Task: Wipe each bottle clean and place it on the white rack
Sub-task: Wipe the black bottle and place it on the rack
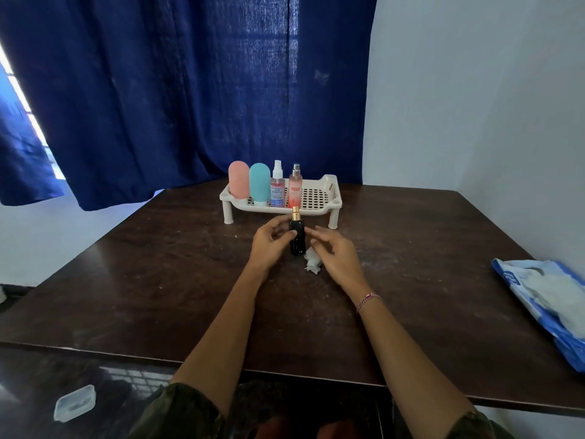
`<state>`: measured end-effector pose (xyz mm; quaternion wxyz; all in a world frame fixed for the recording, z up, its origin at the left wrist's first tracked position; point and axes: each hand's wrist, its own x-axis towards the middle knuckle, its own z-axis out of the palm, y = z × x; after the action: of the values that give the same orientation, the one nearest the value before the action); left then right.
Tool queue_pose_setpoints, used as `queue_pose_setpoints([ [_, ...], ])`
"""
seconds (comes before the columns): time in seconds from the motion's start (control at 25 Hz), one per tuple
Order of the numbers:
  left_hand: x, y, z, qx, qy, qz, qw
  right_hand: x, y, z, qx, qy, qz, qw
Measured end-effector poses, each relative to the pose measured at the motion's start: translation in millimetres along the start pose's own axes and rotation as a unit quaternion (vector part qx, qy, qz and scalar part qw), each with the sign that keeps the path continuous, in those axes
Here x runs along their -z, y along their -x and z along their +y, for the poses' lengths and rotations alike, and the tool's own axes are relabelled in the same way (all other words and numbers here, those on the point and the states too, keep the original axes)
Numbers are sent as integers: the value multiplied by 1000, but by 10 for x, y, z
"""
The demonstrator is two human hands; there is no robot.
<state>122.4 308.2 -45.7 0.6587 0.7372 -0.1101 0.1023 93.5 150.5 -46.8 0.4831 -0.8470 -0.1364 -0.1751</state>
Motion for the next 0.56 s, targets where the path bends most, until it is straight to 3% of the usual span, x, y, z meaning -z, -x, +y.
queue_pose_setpoints([
  [0.56,-83,-8,11,16,-33,-7,999,226,28,-94,9,129,-48,990],
])
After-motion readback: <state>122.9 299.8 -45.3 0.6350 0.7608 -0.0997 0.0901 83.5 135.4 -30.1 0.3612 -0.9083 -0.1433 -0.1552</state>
